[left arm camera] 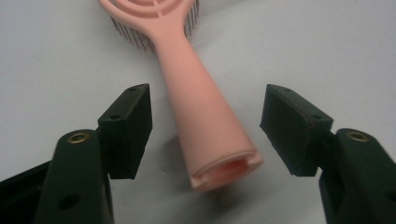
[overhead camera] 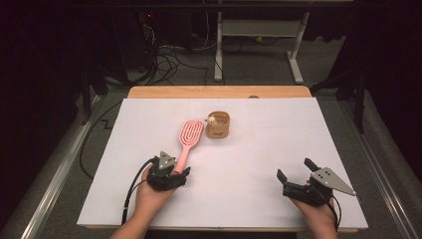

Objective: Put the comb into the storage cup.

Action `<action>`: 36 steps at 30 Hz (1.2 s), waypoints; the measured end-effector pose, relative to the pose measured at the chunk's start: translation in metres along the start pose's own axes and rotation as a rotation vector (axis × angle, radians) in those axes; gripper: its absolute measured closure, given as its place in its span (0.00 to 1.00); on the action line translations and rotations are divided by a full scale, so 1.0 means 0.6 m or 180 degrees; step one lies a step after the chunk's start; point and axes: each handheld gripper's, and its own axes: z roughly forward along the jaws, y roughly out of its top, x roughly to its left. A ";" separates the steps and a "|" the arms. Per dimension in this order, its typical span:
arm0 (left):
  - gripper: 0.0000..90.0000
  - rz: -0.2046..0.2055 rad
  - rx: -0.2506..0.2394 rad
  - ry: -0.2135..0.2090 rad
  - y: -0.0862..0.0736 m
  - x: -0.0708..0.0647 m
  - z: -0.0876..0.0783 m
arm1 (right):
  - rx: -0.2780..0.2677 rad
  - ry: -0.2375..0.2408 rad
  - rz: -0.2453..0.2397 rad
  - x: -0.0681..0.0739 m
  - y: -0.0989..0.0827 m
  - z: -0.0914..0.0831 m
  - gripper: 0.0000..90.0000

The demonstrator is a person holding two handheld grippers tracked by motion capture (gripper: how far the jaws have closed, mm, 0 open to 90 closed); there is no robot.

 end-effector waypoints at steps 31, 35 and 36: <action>0.68 0.0038 0.0159 0.0382 -0.010 0.018 -0.022 | -0.0036 -0.0017 0.0013 -0.003 0.002 -0.004 0.01; 0.68 0.0029 0.0167 0.0353 -0.015 0.020 -0.031 | -0.0037 -0.0017 0.0014 -0.003 0.002 -0.004 0.01; 0.68 0.0040 0.0164 0.0350 -0.017 0.020 -0.034 | -0.0038 -0.0017 0.0013 -0.003 0.002 -0.004 0.01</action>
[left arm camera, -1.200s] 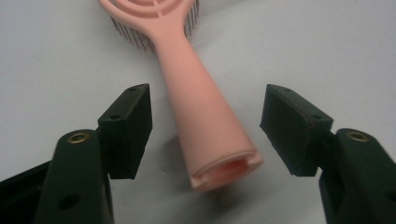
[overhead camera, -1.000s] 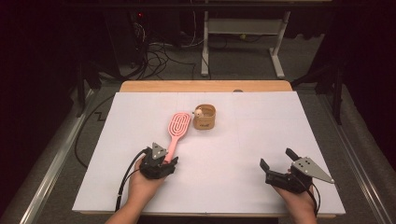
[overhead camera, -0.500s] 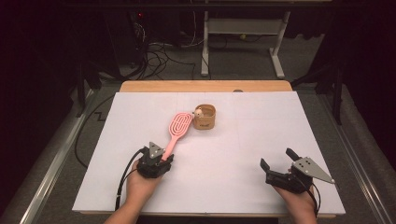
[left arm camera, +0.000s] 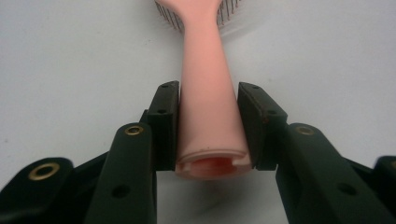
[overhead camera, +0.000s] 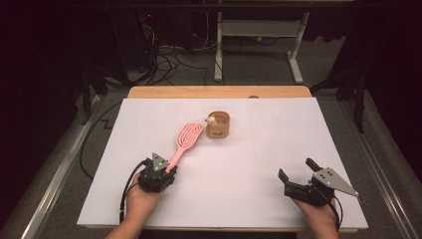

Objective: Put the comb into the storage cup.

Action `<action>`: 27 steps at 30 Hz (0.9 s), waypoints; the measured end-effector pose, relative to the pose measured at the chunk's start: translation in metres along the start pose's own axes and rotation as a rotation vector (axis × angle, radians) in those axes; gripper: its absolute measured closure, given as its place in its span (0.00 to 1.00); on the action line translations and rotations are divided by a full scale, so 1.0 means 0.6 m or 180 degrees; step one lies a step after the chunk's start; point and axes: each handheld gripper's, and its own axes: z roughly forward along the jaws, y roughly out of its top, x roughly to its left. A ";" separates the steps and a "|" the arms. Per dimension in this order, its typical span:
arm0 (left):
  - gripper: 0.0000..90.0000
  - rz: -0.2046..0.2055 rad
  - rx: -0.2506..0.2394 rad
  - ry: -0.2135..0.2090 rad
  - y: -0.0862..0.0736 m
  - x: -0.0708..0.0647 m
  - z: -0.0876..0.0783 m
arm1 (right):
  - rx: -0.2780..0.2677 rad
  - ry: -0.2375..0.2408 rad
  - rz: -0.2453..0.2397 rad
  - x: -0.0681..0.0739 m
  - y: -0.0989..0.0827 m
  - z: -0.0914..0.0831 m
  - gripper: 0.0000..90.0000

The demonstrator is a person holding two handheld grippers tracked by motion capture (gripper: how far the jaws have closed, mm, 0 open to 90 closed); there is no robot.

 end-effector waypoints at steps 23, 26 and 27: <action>0.68 0.0129 -0.0018 -0.0277 -0.108 0.026 -0.098 | 0.0025 -0.0005 0.0012 0.002 -0.002 0.001 0.01; 0.68 0.0132 -0.0014 -0.0278 -0.115 0.027 -0.102 | 0.0024 -0.0007 0.0018 0.002 -0.002 0.001 0.01; 0.68 0.0131 -0.0016 -0.0278 -0.118 0.027 -0.104 | 0.0022 -0.0006 0.0023 0.002 -0.002 0.001 0.01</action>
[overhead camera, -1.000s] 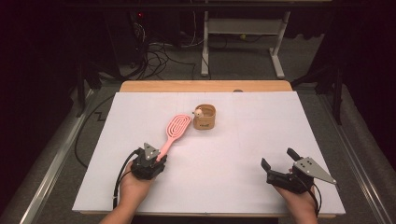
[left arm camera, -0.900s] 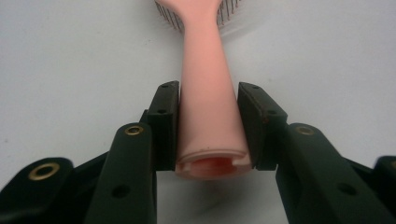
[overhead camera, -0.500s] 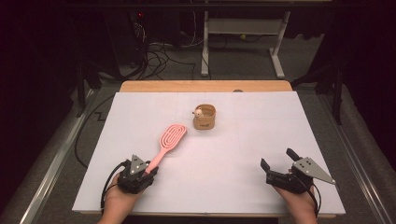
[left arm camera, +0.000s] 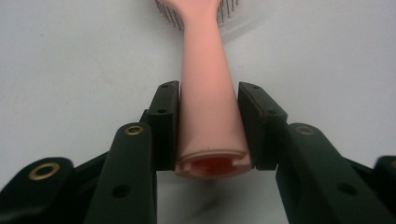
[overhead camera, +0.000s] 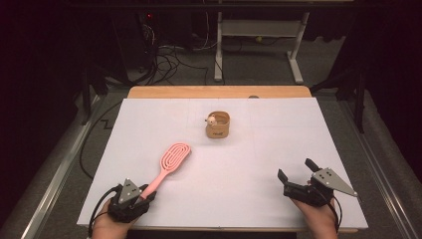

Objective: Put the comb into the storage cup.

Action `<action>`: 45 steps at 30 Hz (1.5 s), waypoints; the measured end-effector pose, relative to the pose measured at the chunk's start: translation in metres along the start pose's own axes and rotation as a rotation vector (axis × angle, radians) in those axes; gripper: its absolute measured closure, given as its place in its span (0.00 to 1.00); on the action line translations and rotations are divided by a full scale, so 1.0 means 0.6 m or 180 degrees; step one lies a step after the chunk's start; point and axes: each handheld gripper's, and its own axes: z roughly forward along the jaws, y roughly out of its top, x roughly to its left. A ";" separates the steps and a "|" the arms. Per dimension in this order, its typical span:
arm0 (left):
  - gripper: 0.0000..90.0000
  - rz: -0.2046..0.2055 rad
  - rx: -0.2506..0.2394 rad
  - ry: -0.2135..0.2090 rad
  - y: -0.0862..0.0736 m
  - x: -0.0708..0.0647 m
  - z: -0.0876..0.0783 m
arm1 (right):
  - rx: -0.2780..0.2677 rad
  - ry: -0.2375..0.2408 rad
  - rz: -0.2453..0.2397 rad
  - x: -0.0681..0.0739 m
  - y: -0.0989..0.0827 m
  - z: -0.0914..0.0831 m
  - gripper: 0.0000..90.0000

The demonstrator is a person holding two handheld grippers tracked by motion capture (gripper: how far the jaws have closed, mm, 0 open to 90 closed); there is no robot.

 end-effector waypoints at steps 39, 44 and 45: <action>0.00 -0.0148 -0.0708 -0.0311 0.070 0.060 -0.019 | -0.0063 -0.0033 -0.0012 -0.003 0.006 -0.008 0.01; 0.00 -0.0165 -0.0626 -0.0244 0.094 0.065 -0.004 | -0.0069 -0.0033 -0.0014 -0.004 0.006 -0.009 0.01; 0.00 -0.0165 -0.0626 -0.0244 0.094 0.065 -0.004 | -0.0069 -0.0033 -0.0014 -0.004 0.006 -0.009 0.01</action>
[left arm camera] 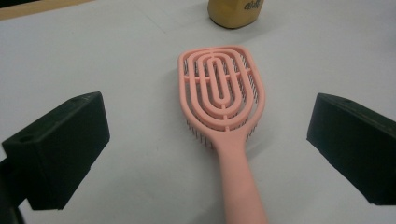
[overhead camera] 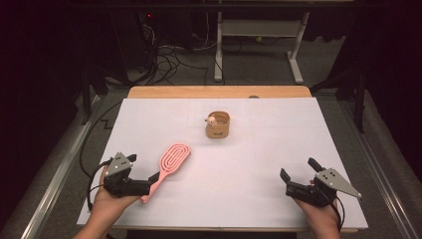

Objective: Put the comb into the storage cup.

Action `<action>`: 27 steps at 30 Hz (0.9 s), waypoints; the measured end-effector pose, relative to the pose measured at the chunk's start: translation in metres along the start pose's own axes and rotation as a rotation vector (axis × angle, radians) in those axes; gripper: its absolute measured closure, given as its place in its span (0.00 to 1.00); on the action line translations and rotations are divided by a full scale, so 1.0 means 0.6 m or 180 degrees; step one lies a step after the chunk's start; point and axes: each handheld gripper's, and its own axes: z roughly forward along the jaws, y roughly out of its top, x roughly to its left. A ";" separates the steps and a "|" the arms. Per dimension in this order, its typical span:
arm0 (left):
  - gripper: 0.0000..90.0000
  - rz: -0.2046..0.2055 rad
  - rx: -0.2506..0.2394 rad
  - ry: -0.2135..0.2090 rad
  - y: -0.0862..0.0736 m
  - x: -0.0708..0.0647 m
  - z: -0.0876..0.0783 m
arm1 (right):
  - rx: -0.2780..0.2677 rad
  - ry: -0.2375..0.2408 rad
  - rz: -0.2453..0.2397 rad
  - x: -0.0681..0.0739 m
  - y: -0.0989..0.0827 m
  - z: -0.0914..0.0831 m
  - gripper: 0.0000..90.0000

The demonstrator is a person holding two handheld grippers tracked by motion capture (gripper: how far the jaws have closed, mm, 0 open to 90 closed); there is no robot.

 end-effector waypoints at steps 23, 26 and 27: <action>0.00 -0.0093 0.0523 -0.0061 0.073 -0.010 0.105 | -0.0028 0.0000 0.0076 -0.004 0.001 -0.002 0.01; 0.00 -0.0068 0.0615 -0.0062 0.076 -0.012 0.119 | -0.0043 0.0000 0.0071 -0.005 0.002 -0.003 0.01; 0.00 -0.0065 0.0655 -0.0050 0.077 -0.013 0.124 | -0.0033 -0.0003 0.0073 -0.007 0.001 -0.003 0.01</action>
